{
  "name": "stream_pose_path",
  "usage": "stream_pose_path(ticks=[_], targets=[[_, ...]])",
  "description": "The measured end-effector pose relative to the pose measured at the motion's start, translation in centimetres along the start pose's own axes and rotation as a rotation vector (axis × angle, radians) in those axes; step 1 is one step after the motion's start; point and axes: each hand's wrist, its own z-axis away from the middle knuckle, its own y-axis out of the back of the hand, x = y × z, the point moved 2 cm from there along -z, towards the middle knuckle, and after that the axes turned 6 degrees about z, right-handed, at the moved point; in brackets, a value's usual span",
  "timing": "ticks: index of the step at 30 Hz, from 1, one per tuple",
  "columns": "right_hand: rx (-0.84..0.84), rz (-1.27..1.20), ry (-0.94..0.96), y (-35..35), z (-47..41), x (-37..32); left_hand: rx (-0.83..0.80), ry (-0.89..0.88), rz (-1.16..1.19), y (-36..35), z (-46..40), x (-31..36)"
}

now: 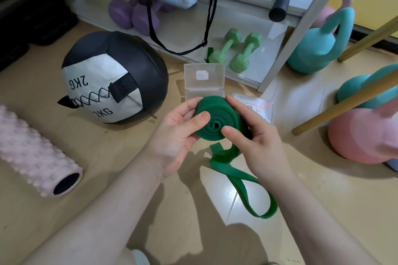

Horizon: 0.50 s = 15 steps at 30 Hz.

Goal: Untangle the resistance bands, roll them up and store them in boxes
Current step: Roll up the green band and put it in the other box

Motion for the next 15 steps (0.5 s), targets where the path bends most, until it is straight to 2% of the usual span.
stream_pose_path(ticks=[2,6,8,10,12,15], targets=[[-0.05,0.099,0.007,0.7,-0.4,0.1,-0.038,0.057,-0.109,0.5,-0.3,0.5],[-0.242,0.422,0.053,1.6,-1.1,0.7,-0.116,0.191,-0.55,2.1,-0.8,1.6],[-0.368,0.551,0.06,1.5,-1.1,1.1,-0.179,0.265,-0.613,2.1,-0.7,1.2],[-0.431,0.616,0.065,1.4,-1.2,1.4,-0.199,0.26,-0.656,1.7,-0.7,0.4],[-0.416,0.579,0.042,1.3,-1.4,1.4,-0.12,0.177,-0.691,1.6,-1.0,0.0],[-0.325,0.355,-0.032,1.4,-1.9,1.5,-0.053,0.105,-0.683,1.7,-1.3,0.3]])
